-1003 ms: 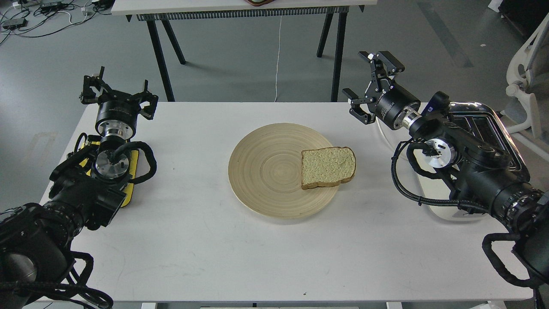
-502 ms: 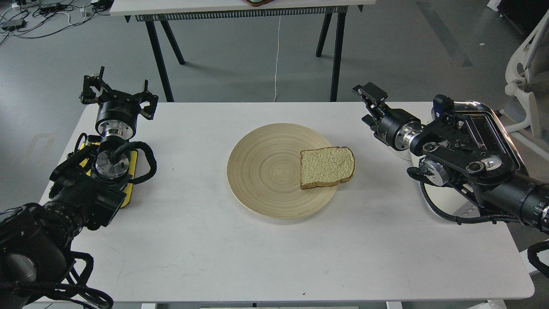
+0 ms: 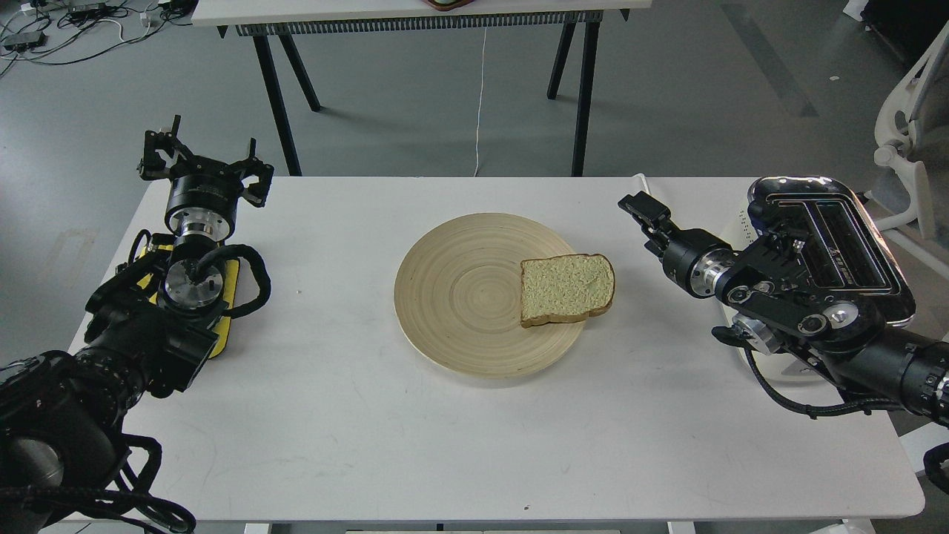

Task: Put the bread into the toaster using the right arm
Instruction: 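Lower the open right gripper onto the bread slice edge on the plate, then close the right gripper on the bread slice and lift it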

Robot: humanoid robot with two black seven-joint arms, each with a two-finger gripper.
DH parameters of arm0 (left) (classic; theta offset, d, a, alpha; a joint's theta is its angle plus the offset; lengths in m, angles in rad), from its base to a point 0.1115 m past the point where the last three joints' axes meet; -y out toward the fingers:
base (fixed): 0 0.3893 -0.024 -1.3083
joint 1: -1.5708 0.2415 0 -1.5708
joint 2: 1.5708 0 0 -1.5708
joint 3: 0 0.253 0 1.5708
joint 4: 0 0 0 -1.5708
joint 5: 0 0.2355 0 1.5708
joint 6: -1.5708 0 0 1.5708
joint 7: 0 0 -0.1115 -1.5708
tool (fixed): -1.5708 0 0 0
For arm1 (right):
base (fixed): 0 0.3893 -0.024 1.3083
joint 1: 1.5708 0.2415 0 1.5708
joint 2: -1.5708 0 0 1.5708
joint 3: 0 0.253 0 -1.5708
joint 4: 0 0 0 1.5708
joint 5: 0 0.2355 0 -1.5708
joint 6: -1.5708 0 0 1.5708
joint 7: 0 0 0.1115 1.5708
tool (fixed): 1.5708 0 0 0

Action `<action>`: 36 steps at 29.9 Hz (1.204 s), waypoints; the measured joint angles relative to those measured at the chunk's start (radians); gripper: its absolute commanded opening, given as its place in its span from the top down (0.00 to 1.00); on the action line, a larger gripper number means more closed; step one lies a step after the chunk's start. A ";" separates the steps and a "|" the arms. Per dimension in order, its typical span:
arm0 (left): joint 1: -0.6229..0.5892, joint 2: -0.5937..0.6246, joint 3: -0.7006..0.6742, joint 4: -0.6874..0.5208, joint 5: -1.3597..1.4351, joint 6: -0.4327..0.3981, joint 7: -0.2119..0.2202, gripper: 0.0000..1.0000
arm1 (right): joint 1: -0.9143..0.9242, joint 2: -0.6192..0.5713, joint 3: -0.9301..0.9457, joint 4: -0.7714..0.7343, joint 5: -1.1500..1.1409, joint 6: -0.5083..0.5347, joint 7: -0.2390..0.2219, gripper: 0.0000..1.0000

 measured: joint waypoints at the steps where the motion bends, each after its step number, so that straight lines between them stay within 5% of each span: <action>1: 0.000 0.000 0.000 0.000 0.000 0.000 0.000 0.00 | -0.003 0.005 -0.001 -0.002 0.000 0.000 -0.001 0.05; 11: 0.000 0.000 0.000 0.000 0.000 0.000 0.000 0.00 | -0.008 0.051 -0.070 -0.010 -0.023 -0.010 -0.001 0.12; 25: 0.000 0.000 0.000 0.000 0.000 0.000 0.000 0.00 | -0.012 0.080 -0.099 -0.009 -0.048 -0.009 -0.001 0.49; 36: 0.000 0.000 0.000 0.000 0.000 0.000 0.000 0.00 | -0.016 0.080 -0.106 -0.007 -0.049 -0.009 0.003 0.64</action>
